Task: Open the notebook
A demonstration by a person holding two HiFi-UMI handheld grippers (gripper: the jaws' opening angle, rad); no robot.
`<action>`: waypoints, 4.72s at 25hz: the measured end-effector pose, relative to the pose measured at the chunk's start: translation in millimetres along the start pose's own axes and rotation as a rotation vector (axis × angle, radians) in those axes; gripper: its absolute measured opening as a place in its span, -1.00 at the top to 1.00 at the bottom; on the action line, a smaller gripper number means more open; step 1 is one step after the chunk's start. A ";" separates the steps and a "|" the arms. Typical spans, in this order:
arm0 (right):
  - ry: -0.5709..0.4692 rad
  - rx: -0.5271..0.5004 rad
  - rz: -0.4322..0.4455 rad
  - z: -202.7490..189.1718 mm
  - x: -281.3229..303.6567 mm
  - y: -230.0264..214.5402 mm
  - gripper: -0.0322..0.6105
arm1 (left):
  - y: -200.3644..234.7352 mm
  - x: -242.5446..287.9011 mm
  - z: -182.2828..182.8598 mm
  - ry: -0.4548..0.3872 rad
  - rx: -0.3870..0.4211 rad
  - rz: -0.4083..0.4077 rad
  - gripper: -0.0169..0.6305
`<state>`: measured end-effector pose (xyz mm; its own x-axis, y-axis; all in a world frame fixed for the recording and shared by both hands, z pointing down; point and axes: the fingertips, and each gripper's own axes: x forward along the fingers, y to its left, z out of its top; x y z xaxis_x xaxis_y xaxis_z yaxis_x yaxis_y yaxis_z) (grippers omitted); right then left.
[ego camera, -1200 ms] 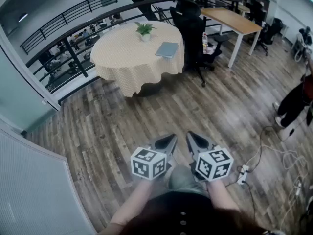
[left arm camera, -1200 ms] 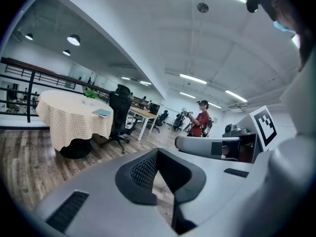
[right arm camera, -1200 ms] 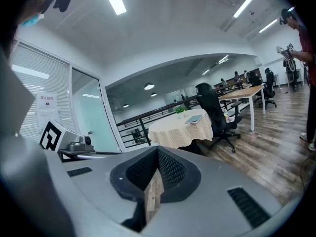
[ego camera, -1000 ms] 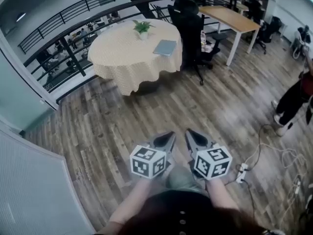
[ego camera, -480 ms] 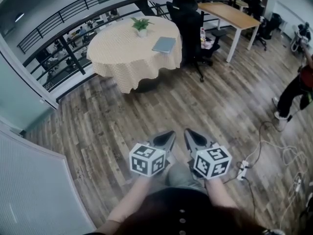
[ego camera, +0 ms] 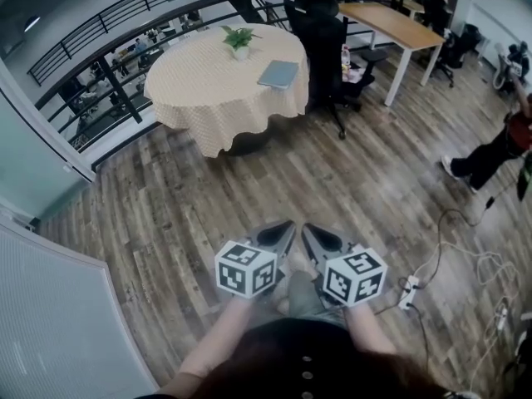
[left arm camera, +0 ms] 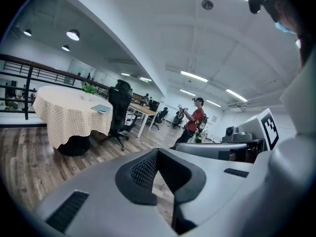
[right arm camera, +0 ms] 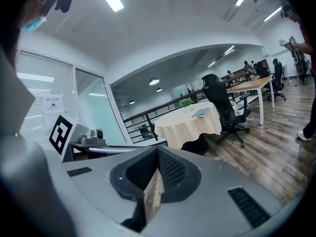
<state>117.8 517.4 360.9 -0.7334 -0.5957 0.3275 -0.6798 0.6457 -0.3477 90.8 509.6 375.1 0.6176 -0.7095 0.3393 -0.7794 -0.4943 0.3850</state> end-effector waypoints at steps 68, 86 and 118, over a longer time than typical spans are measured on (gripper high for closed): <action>0.021 0.171 -0.039 220.1 340.0 -323.8 0.87 | 322.3 320.1 222.0 0.090 -0.027 0.106 0.92; -0.056 0.197 -0.204 298.4 450.4 -373.2 0.87 | 415.5 397.6 319.8 0.152 0.087 -0.079 0.92; -0.054 0.234 -0.309 293.7 482.6 -380.7 0.87 | 430.2 420.8 319.4 0.240 0.188 -0.208 0.92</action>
<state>21.4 -156.2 393.3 -0.4893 -0.7730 0.4039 -0.8465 0.3094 -0.4333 -18.4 -162.1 409.3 0.7544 -0.4575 0.4706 -0.6268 -0.7150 0.3097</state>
